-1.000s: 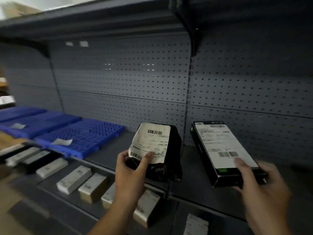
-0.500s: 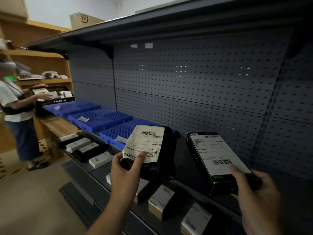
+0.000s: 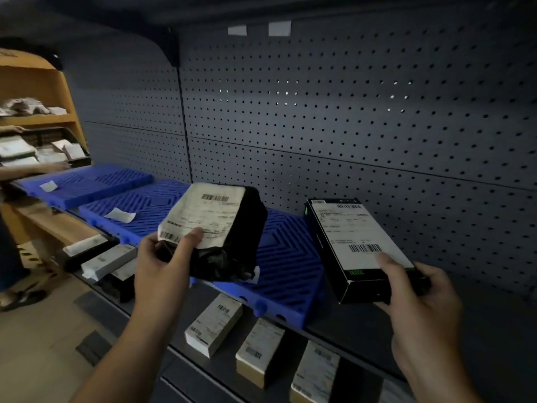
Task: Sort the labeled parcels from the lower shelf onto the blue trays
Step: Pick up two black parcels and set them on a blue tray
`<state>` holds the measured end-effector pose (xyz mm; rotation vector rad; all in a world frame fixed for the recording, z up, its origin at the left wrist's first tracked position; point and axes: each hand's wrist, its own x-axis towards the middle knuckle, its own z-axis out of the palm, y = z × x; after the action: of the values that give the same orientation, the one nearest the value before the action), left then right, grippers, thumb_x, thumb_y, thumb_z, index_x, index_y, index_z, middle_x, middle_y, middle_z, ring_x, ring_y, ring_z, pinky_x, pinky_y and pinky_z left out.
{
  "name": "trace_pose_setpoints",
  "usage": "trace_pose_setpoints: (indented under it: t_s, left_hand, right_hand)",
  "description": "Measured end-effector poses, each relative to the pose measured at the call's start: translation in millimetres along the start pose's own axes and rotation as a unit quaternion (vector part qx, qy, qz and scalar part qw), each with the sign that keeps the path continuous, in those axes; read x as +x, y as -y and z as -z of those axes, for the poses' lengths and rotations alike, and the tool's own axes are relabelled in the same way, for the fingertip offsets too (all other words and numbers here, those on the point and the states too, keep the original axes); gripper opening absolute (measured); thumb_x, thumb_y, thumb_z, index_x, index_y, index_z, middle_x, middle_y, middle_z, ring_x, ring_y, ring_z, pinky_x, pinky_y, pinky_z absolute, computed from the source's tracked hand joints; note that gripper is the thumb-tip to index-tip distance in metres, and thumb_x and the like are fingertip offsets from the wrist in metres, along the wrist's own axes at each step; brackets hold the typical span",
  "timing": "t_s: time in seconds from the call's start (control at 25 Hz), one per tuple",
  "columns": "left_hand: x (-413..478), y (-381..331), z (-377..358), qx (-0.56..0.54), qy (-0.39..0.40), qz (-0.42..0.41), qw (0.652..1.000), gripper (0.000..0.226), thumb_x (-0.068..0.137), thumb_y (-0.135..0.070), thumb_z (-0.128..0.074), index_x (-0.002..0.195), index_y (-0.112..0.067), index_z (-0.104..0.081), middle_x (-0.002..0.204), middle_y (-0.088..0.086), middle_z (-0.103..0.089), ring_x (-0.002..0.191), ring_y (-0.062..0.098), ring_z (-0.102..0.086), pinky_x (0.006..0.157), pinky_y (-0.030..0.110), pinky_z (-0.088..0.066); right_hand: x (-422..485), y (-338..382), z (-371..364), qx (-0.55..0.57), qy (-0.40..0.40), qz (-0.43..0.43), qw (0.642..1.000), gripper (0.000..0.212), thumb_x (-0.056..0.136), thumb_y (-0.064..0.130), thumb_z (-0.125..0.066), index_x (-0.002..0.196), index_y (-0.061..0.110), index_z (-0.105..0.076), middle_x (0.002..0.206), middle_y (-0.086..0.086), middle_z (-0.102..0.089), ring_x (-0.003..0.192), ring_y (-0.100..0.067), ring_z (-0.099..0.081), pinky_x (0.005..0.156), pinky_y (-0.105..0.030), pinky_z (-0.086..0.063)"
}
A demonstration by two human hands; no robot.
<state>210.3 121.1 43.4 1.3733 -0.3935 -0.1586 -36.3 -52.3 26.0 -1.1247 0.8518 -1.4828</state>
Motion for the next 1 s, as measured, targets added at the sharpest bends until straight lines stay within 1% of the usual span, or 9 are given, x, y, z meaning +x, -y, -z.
trace_pose_setpoints:
  t_s: [0.12,0.24,0.32,0.44,0.56,0.68,0.76,0.88,1.0]
  left_hand:
    - [39,7,-5,0.003,-0.009,0.002,1.0,0.039,0.076,-0.057,-0.078,0.1,-0.031,-0.061,0.089,-0.014,-0.073,0.091,0.017,-0.074,0.083,0.048,-0.058]
    - [74,11,-2,0.012,-0.007,0.008,1.0,0.047,0.075,-0.057,-0.079,0.108,-0.027,-0.063,0.101,-0.005,-0.075,0.092,0.016,-0.075,0.086,0.052,-0.06]
    - [94,13,2,0.004,-0.003,0.007,1.0,0.054,0.071,-0.058,-0.079,0.112,-0.026,-0.064,0.109,0.003,-0.075,0.097,0.019,-0.075,0.085,0.048,-0.06]
    - [118,23,8,0.0,0.011,0.008,1.0,0.051,0.071,-0.061,-0.077,0.109,-0.03,-0.065,0.101,-0.006,-0.077,0.094,0.015,-0.076,0.076,0.041,-0.057]
    - [142,34,11,-0.007,0.047,-0.007,0.999,0.044,0.075,-0.055,-0.077,0.109,-0.03,-0.065,0.099,-0.008,-0.078,0.091,0.011,-0.077,0.073,0.038,-0.059]
    - [161,41,13,0.007,0.076,-0.015,0.997,0.059,0.079,-0.054,-0.074,0.122,-0.014,-0.064,0.102,-0.003,-0.077,0.087,0.006,-0.076,0.063,0.019,-0.058]
    - [169,44,15,0.006,0.089,-0.004,0.996,0.057,0.079,-0.057,-0.073,0.12,-0.018,-0.063,0.101,-0.009,-0.076,0.086,0.005,-0.076,0.057,0.014,-0.056]
    - [173,45,13,0.001,0.098,0.002,0.995,0.053,0.079,-0.056,-0.072,0.121,-0.026,-0.061,0.107,-0.013,-0.075,0.091,0.003,-0.075,0.065,0.02,-0.059]
    - [168,46,10,0.0,0.111,-0.004,0.994,0.052,0.087,-0.047,-0.071,0.128,-0.018,-0.06,0.111,-0.009,-0.075,0.095,0.003,-0.075,0.07,0.019,-0.06]
  right_hand:
    - [16,-13,-33,-0.01,-0.008,0.009,1.0,0.023,0.076,0.034,-0.085,0.091,0.031,-0.068,0.09,0.013,-0.079,0.083,-0.01,-0.078,0.071,-0.036,-0.062]
    - [24,-22,-66,0.006,-0.013,0.006,1.0,0.02,0.081,0.029,-0.083,0.093,0.027,-0.068,0.088,0.012,-0.079,0.082,-0.011,-0.078,0.067,-0.032,-0.063]
    - [23,-24,-85,0.009,-0.029,0.009,0.999,0.021,0.082,0.027,-0.082,0.096,0.022,-0.067,0.088,0.012,-0.079,0.082,-0.011,-0.078,0.065,-0.027,-0.062]
    - [16,-25,-108,0.004,-0.067,0.024,0.997,0.021,0.082,0.026,-0.082,0.095,0.021,-0.066,0.086,0.013,-0.079,0.081,-0.009,-0.078,0.061,-0.023,-0.06]
    - [4,-28,-124,-0.011,-0.128,0.048,0.991,0.022,0.081,0.026,-0.083,0.093,0.019,-0.066,0.089,0.004,-0.08,0.085,-0.011,-0.078,0.067,-0.029,-0.063]
    - [-9,-29,-134,-0.014,-0.168,0.057,0.984,0.022,0.08,0.023,-0.084,0.092,0.017,-0.066,0.093,0.001,-0.08,0.088,-0.014,-0.078,0.067,-0.032,-0.064]
    - [-17,-29,-137,-0.018,-0.188,0.053,0.981,0.024,0.08,0.023,-0.085,0.093,0.017,-0.066,0.095,0.0,-0.08,0.087,-0.015,-0.078,0.065,-0.031,-0.063]
    - [-22,-29,-140,-0.021,-0.195,0.048,0.979,0.026,0.08,0.023,-0.084,0.096,0.015,-0.066,0.097,-0.002,-0.079,0.086,-0.015,-0.079,0.064,-0.03,-0.063]
    - [-21,-28,-140,-0.031,-0.197,0.045,0.979,0.029,0.08,0.023,-0.084,0.099,0.013,-0.065,0.098,-0.004,-0.079,0.086,-0.015,-0.079,0.064,-0.03,-0.063]
